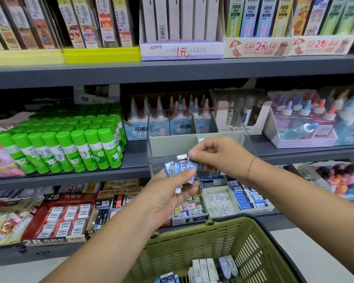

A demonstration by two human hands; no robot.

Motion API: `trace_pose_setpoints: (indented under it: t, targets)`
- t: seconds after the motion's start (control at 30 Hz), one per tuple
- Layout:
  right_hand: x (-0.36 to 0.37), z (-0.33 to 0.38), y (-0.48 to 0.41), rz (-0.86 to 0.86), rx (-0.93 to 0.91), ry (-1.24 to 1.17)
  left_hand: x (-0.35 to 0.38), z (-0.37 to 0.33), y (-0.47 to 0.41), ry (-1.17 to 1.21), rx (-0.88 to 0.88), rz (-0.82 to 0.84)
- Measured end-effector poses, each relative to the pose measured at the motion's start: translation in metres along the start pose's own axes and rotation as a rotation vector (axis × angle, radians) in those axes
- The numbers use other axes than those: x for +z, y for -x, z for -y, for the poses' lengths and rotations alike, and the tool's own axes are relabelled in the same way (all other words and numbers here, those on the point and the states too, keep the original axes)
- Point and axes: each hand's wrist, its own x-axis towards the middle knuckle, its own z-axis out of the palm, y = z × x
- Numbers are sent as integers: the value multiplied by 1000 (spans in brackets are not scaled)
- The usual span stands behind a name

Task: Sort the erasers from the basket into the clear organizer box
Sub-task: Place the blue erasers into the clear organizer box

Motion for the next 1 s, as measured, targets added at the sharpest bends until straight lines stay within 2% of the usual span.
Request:
trace_pose_setpoints:
  t: [0.1, 0.2, 0.27, 0.33, 0.5, 0.73, 1.0]
  targets:
    - [-6, 1, 3, 84, 64, -140, 3, 1, 1, -18, 3, 14]
    - [-32, 1, -6, -45, 26, -148, 1, -2, 0, 29, 7, -32]
    - [-54, -3, -16, -203, -36, -17, -3, -4, 0, 50, 16, -49]
    - [-68, -12, -23, -276, -69, 203, -4, -4, -1, 59, 12, -54]
    - [-62, -33, -32, -207, -130, 735, -2, 1, -3, 49, -19, -38]
    - [-50, -40, -49, -152, -280, 951, -2, 2, -3, 58, -44, -55]
    - [-48, -42, -44, -198, -237, 1007, -1, 2, 0, -33, -35, -7]
